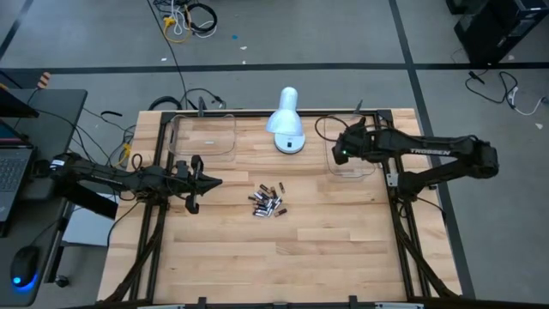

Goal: Sort batteries
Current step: Put the black battery in the transparent bin

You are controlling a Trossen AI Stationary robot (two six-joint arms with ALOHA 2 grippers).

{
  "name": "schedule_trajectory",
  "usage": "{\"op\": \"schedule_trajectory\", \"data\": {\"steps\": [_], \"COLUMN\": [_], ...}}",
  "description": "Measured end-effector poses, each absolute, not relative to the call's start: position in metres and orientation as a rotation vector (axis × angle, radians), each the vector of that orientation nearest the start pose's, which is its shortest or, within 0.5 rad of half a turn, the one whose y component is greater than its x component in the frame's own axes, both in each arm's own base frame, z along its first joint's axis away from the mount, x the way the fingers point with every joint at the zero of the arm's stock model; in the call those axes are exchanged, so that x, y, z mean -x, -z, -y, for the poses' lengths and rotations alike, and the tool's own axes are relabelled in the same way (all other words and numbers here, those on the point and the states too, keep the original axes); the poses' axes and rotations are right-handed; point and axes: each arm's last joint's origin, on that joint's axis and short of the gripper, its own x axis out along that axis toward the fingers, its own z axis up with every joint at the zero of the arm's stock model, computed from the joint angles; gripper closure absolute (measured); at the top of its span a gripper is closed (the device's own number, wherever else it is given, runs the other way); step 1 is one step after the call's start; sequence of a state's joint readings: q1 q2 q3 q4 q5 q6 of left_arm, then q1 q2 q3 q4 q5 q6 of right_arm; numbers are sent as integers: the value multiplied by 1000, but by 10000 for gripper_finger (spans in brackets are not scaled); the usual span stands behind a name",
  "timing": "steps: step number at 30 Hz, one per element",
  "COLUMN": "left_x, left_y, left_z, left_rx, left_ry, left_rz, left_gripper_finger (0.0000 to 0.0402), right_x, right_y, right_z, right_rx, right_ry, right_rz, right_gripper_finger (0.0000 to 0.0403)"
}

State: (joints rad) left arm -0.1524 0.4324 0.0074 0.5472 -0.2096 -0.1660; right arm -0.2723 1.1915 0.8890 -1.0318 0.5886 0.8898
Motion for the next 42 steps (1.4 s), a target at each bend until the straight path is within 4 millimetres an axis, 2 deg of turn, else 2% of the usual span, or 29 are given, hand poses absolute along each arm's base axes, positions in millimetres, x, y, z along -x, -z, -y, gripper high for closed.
{"op": "schedule_trajectory", "data": {"steps": [9,16,42], "left_x": [-123,-123,-123], "left_y": [-180,-180,-179], "left_z": [13,13,13], "left_rx": [190,191,186], "left_ry": [-48,-48,-48], "left_rz": [126,125,125], "left_gripper_finger": [400,400,400], "right_x": [-177,-169,-170], "right_y": [-207,-187,-183], "right_z": [90,96,97], "right_rx": [-546,-558,-555], "right_ry": [1209,1209,1201], "right_rz": [-928,-937,-915], "right_gripper_finger": [366,364,357]}}
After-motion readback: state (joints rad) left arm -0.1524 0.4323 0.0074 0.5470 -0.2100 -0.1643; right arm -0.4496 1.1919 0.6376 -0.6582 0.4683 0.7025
